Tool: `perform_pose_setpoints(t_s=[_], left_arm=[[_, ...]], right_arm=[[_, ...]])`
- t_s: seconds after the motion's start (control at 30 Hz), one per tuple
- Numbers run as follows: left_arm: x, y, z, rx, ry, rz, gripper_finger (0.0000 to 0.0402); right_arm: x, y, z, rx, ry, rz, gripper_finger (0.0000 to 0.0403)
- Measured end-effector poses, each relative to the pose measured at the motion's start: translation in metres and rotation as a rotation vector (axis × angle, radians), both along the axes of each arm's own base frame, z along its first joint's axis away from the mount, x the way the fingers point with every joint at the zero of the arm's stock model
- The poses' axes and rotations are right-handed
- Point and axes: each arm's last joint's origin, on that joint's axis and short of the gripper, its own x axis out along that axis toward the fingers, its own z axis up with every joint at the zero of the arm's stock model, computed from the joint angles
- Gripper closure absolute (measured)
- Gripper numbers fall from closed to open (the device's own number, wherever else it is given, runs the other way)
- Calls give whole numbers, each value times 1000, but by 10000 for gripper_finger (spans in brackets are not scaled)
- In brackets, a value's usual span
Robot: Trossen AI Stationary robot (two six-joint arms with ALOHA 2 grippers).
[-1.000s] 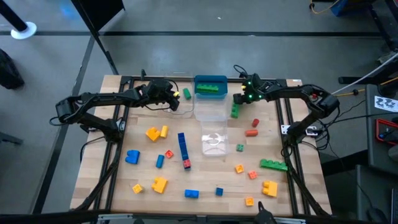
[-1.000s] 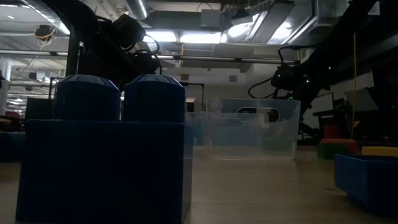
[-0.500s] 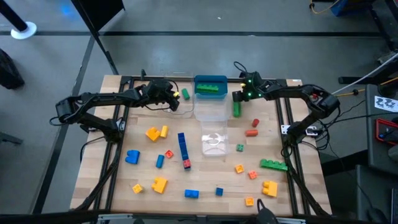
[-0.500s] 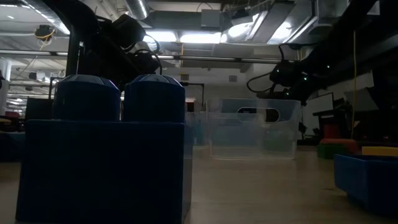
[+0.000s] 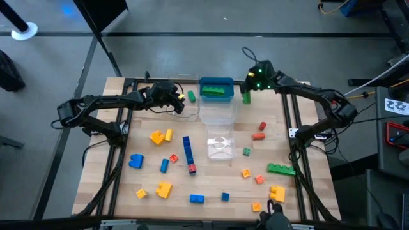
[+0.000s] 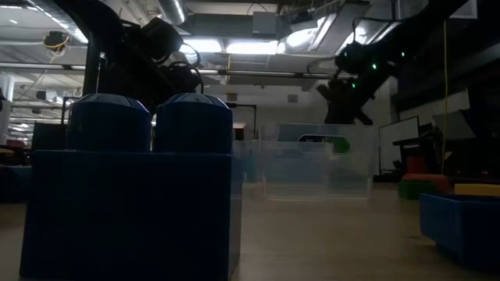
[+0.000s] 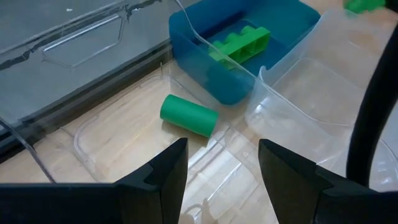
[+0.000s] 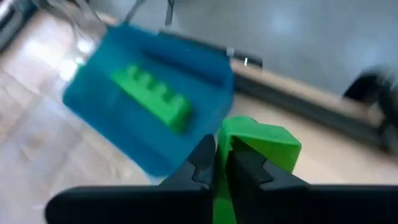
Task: Sort blocks by size
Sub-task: Put the green 4 stud large game piece into the blue bin
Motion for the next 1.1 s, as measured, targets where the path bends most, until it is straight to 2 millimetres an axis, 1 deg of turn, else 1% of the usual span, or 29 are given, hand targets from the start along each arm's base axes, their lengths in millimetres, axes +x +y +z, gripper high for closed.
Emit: perform_pose_setpoints(t_s=[0.17, 0.27, 0.47, 0.6, 0.7, 0.83, 0.93, 1.1], left_arm=[[2, 1, 3, 25, -37, -2, 222], [4, 2, 7, 55, -66, -10, 222], [9, 5, 16, 124, -151, -21, 222], [11, 5, 20, 143, -186, -23, 222], [13, 2, 21, 153, -191, -39, 222], [17, -6, 21, 211, -147, -119, 222], [19, -16, 26, 271, -128, -190, 222], [14, -39, 48, 322, -189, -268, 222]], right_arm=[[10, -6, 28, -111, -64, 51, 375], [18, -5, 32, -201, -85, 104, 375], [40, 3, 38, -408, -104, 248, 375], [58, 7, 31, -524, -81, 345, 375], [70, 8, 18, -580, -32, 420, 375], [83, 8, -1, -629, 29, 497, 375], [87, 5, -11, -633, 59, 504, 375], [88, 3, -19, -617, 81, 495, 371]])
